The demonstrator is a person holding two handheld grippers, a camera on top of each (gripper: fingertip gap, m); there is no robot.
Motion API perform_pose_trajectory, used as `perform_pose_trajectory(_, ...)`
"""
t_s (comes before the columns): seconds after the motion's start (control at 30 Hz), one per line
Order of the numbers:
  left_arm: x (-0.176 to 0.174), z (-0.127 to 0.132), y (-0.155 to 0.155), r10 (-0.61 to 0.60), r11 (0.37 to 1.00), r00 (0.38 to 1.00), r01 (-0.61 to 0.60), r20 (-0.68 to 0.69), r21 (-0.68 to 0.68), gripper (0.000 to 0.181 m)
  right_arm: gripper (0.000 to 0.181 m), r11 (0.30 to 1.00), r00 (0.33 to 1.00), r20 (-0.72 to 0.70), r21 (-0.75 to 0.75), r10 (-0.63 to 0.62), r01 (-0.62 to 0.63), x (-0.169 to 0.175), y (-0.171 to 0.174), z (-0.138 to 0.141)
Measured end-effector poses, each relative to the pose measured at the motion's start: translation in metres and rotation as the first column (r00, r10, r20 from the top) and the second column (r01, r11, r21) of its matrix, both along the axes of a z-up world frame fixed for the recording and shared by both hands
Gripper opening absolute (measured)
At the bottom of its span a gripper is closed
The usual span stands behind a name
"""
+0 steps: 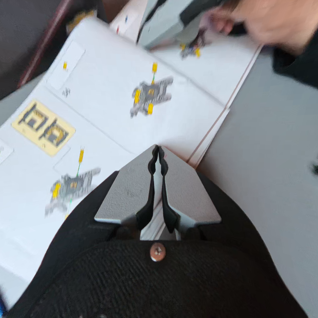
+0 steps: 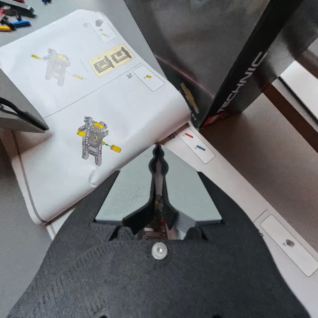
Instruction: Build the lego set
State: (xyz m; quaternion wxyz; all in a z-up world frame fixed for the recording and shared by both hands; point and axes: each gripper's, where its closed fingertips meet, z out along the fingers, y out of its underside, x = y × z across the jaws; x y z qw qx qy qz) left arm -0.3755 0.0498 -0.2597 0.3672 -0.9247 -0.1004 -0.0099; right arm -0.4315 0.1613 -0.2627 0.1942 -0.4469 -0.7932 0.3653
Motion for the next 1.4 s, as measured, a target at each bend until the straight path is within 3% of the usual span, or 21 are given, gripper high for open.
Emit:
perform_pose_trajectory(0.1, 0.013, 0.035, 0.033, -0.056, 0.984, 0.998, 0.055, 0.003, 0.168, 0.000, 0.000, 0.998, 0.998, -0.018, 0.030, 0.052, -0.051, 0.004, -0.006, 0.000)
perform_pose_trajectory(0.17, 0.017, 0.044, 0.055, -0.087, 0.982, 0.993, 0.099, -0.079, 0.162, 0.000, 0.000, 0.993, 0.995, -0.057, 0.090, 0.082, -0.077, 0.006, -0.009, 0.000)
perform_pose_trajectory(0.27, 0.023, 0.028, 0.086, -0.158, 0.983, 0.970, 0.173, -0.183, 0.066, 0.000, 0.000, 0.990, 0.991, -0.074, 0.093, 0.109, -0.101, 0.009, -0.012, 0.003)
perform_pose_trajectory(0.33, 0.012, 0.010, 0.093, -0.148, 0.989, 0.962, 0.145, -0.231, -0.028, 0.000, 0.000, 0.992, 0.990, -0.085, 0.076, 0.108, -0.102, 0.009, -0.012, 0.005)
perform_pose_trajectory(0.57, -0.004, 0.001, 0.086, -0.084, 0.996, 0.972, 0.082, -0.219, -0.018, 0.000, 0.000, 0.995, 0.997, -0.045, 0.072, 0.068, -0.064, 0.005, -0.006, -0.002)
perform_pose_trajectory(0.7, -0.025, -0.003, 0.062, -0.004, 0.995, 0.943, -0.028, -0.333, -0.092, 0.000, 0.000, 0.995, 0.996, -0.050, 0.083, 0.067, -0.063, 0.005, -0.007, -0.002)
perform_pose_trajectory(0.9, -0.025, -0.009, 0.055, 0.052, 0.999, 0.980, -0.050, -0.192, 0.013, 0.000, 0.000, 0.996, 0.997, -0.043, 0.058, 0.064, -0.062, 0.005, -0.008, 0.000)
perform_pose_trajectory(1.03, -0.025, -0.009, 0.055, 0.046, 0.999, 0.981, -0.045, -0.189, 0.010, 0.000, 0.000, 1.000, 0.995, -0.097, -0.003, 0.028, -0.028, 0.001, -0.009, 0.022)
perform_pose_trajectory(1.13, -0.025, -0.009, 0.055, 0.047, 0.999, 0.983, -0.045, -0.180, 0.013, 0.000, 0.000, 0.997, 0.999, -0.042, 0.076, 0.024, -0.020, -0.010, -0.008, 0.023)
perform_pose_trajectory(1.23, -0.025, -0.009, 0.055, 0.047, 0.999, 0.984, -0.045, -0.173, 0.020, 0.000, 0.000, 0.984, 0.995, 0.086, 0.164, 0.056, -0.069, -0.012, -0.012, -0.001)
perform_pose_trajectory(1.4, -0.025, -0.009, 0.054, 0.046, 0.999, 0.982, -0.044, -0.182, 0.016, 0.000, 0.000, 0.987, 0.999, 0.012, 0.153, 0.043, -0.045, -0.023, -0.011, 0.022)
